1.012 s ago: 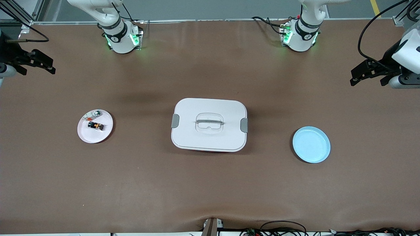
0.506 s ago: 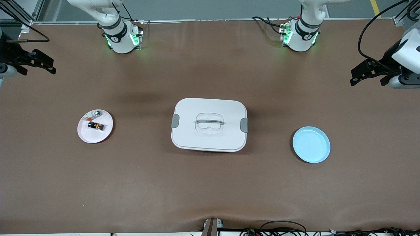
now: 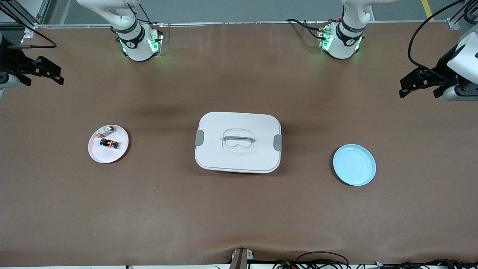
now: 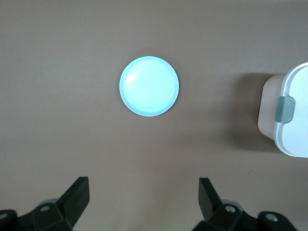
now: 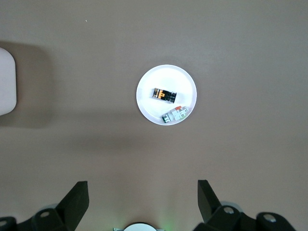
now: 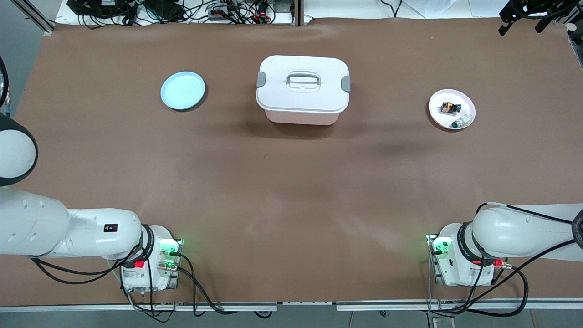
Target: Transfer orange switch to right arm and place
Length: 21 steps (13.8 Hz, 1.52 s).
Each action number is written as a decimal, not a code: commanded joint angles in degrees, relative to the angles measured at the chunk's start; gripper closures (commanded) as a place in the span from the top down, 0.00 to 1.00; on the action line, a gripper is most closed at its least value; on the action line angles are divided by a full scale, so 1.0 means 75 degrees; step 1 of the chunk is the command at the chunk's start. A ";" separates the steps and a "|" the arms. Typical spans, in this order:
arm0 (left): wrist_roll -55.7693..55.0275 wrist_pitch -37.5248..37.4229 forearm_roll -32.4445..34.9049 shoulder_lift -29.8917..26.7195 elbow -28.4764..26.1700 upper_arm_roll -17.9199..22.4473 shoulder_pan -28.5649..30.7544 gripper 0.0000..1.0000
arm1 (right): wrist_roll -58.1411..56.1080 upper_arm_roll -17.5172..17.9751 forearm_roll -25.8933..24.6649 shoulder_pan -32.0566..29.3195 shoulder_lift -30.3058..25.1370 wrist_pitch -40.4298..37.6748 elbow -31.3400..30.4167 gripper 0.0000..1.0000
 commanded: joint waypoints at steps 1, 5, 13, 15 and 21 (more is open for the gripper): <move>0.0163 -0.0129 0.0019 0.0050 0.0140 -0.0008 0.0035 1.00 | 0.0000 0.0034 -0.0076 -0.0018 0.0110 -0.0147 0.0217 1.00; 0.0163 -0.0129 0.0030 0.0050 0.0199 0.0015 0.0035 1.00 | 0.0000 0.0034 -0.0076 -0.0030 0.0110 -0.0147 0.0217 1.00; 0.0163 -0.0117 0.0031 0.0050 0.0152 -0.0008 0.0023 1.00 | 0.0012 0.0023 -0.0087 -0.0054 0.0110 -0.0147 0.0357 1.00; 0.0163 -0.0117 0.0031 0.0050 0.0140 -0.0020 0.0023 1.00 | 0.0012 -0.0001 -0.0099 -0.0089 0.0110 -0.0147 0.0590 1.00; 0.0163 -0.0117 0.0031 0.0039 0.0105 -0.0008 0.0023 1.00 | 0.0012 -0.0001 -0.0052 -0.0077 0.0706 -0.0065 0.1505 1.00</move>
